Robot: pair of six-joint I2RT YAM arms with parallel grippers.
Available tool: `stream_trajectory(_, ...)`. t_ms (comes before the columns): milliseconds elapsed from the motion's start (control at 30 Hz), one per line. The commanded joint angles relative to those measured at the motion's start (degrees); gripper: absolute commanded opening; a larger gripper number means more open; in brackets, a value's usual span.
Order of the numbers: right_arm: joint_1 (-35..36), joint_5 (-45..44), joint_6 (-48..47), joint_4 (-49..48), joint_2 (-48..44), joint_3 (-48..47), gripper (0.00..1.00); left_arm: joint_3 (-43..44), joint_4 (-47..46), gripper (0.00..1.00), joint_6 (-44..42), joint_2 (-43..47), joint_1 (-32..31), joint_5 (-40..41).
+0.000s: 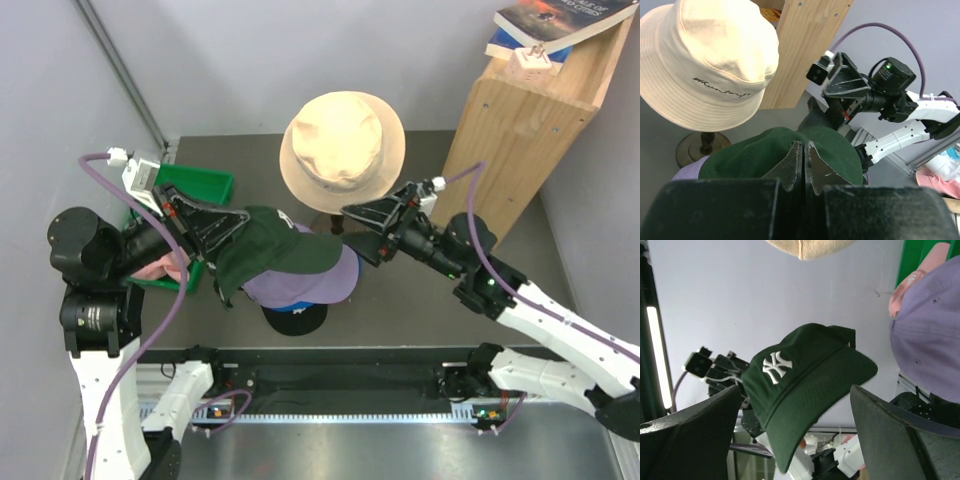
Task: Stack the hats
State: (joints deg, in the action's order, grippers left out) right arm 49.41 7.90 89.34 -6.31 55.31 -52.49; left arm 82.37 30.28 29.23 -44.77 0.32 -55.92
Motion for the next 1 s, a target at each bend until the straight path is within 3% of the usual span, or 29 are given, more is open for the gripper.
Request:
stream_trajectory(0,0.7,-4.6,3.6,2.5,-4.9,3.3,0.9,1.2,-3.4,0.0,0.2,-0.9,-0.1,-0.2)
stream_trajectory(267,0.8,-0.3,3.4,0.3,-0.4,-1.8,0.91,-0.5,-5.8,0.0,1.9,-0.8,-0.1,-0.9)
stream_trajectory(467,1.1,2.9,4.7,-7.3,4.7,-3.8,0.91,-1.5,-5.8,0.0,2.1,-0.6,-0.1,-2.1)
stream_trajectory(667,1.3,6.7,3.6,-8.6,8.4,-7.2,0.86,-3.5,-4.4,0.0,1.4,0.5,-1.9,-3.8)
stream_trajectory(867,1.3,8.1,3.7,-9.0,8.5,-6.8,0.68,-5.2,-0.8,0.0,-2.6,1.1,-2.0,-1.8)
stream_trajectory(967,1.4,8.4,3.8,-8.8,7.9,-6.5,0.48,-5.3,1.3,0.0,-4.2,1.1,-2.0,-1.0)
